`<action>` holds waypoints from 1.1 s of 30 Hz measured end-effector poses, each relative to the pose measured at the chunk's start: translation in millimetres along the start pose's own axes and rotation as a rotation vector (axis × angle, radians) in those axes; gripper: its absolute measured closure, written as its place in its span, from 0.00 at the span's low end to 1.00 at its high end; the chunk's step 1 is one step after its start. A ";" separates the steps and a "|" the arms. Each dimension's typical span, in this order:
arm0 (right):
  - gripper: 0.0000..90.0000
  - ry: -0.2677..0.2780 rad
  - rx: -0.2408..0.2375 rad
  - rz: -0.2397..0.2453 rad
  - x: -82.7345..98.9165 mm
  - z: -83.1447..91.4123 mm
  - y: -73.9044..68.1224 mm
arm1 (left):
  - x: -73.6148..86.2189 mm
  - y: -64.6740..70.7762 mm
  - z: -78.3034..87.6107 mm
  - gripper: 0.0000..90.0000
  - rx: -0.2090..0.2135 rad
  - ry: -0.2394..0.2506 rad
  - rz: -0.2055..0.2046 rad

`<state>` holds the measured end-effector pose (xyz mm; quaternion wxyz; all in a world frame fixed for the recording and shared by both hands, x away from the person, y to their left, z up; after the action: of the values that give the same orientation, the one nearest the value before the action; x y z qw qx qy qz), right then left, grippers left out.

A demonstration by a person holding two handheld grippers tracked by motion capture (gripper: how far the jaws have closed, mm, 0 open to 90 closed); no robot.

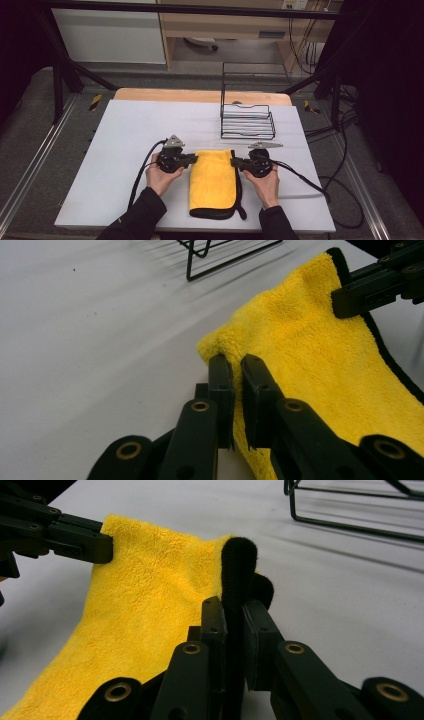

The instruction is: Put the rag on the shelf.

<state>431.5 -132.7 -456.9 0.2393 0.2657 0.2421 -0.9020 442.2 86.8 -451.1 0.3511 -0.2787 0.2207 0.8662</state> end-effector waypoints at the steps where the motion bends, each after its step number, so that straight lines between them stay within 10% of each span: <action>1: 0.91 0.006 0.001 0.002 -0.5 2.1 -1.4 | -0.5 1.1 2.2 0.93 0.000 0.008 -0.002; 33: 0.92 0.260 0.105 0.128 -34.2 71.9 -29.3 | -49.9 33.4 63.3 0.93 -0.034 0.250 -0.083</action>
<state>414.4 -140.4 -374.1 0.2484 0.4075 0.2060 -0.8543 426.8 77.3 -365.8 0.3517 -0.3995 0.2364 0.8129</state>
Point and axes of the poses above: each handheld gripper's, and its own axes: z roughly backward along the jaws, x roughly out of its underside, y roughly to its right, the point moved 6 cm from there along -z, roughly forward along the jaws, and after that the axes turned 13 degrees about -y, right-handed, at the moved point
